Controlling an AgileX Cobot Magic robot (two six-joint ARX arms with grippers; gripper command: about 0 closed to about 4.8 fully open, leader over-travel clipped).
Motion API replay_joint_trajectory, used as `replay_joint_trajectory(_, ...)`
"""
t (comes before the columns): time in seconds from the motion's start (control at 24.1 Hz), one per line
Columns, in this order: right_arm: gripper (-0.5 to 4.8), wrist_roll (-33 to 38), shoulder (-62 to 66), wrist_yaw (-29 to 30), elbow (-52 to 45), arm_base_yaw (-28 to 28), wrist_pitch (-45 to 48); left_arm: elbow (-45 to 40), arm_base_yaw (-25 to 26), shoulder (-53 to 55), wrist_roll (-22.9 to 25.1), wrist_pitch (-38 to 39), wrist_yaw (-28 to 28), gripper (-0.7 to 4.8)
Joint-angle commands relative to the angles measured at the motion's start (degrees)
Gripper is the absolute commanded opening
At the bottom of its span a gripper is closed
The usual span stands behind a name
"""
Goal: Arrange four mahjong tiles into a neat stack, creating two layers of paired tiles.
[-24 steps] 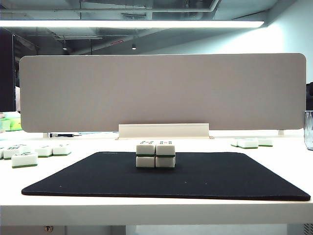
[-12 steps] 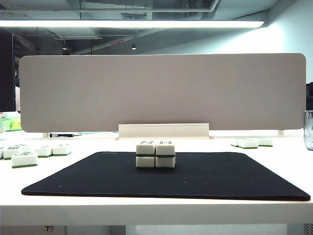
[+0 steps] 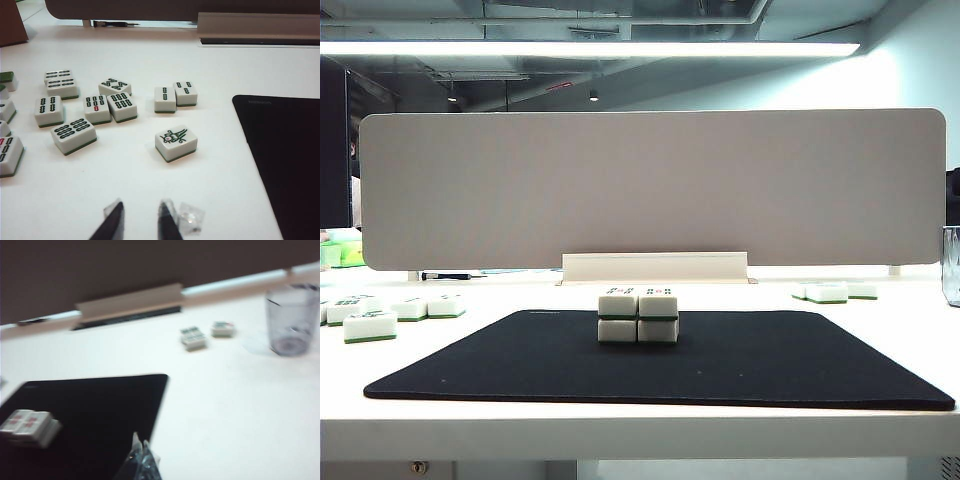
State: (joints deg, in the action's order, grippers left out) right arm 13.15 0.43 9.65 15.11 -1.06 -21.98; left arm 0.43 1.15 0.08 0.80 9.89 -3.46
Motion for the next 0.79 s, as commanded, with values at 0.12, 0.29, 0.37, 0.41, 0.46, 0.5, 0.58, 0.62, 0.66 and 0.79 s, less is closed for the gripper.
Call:
replay_joint_trajectory(0.12, -0.01, 2.0, -0.5, -5.9, -5.1, 0.0, 5.7, -0.1, 0.0, 0.0, 0.3, 0.3, -0.3, 0.84)
replay_joint_trajectory(0.29, -0.01, 3.4, -0.5, -10.6, -10.8, 0.0, 11.7, -0.1, 0.0, 0.0, 0.3, 0.3, -0.3, 0.84)
replay_joint_trajectory(0.37, -0.01, 3.4, -0.5, -12.3, -12.5, 0.0, 13.8, -0.1, 0.0, 0.0, 0.3, 0.3, -0.3, 0.84)
replay_joint_trajectory(0.41, -0.01, 3.4, -0.5, -13.2, -13.1, 0.0, 14.3, -0.1, 0.0, 0.0, 0.3, 0.3, -0.3, 0.84)
replay_joint_trajectory(0.46, -0.01, 3.4, -0.5, -14.2, -13.8, 0.0, 14.6, -0.1, 0.0, 0.0, 0.2, 0.3, -0.2, 0.84)
replay_joint_trajectory(0.5, -0.01, 3.4, -0.5, -14.8, -14.3, 0.0, 14.6, -0.1, 0.0, 0.0, 0.3, 0.3, -0.3, 0.84)
replay_joint_trajectory(0.58, -0.01, 3.3, -0.5, -15.7, -14.8, 0.0, 13.6, -0.1, 0.0, 0.0, 0.2, 0.3, -0.2, 0.84)
replay_joint_trajectory(0.62, -0.01, 3.3, -0.5, -16.1, -14.8, 0.0, 12.8, -0.1, 0.0, 0.0, 0.3, 0.3, -0.3, 0.84)
replay_joint_trajectory(0.66, -0.01, 3.3, -0.5, -16.3, -14.8, 0.0, 12.2, -0.1, 0.0, 0.0, 0.2, 0.3, -0.3, 0.84)
replay_joint_trajectory(0.79, -0.01, 2.4, -0.5, -16.2, -14.8, 0.0, 12.1, -0.1, 0.0, 0.0, 0.2, 0.3, -0.3, 0.84)
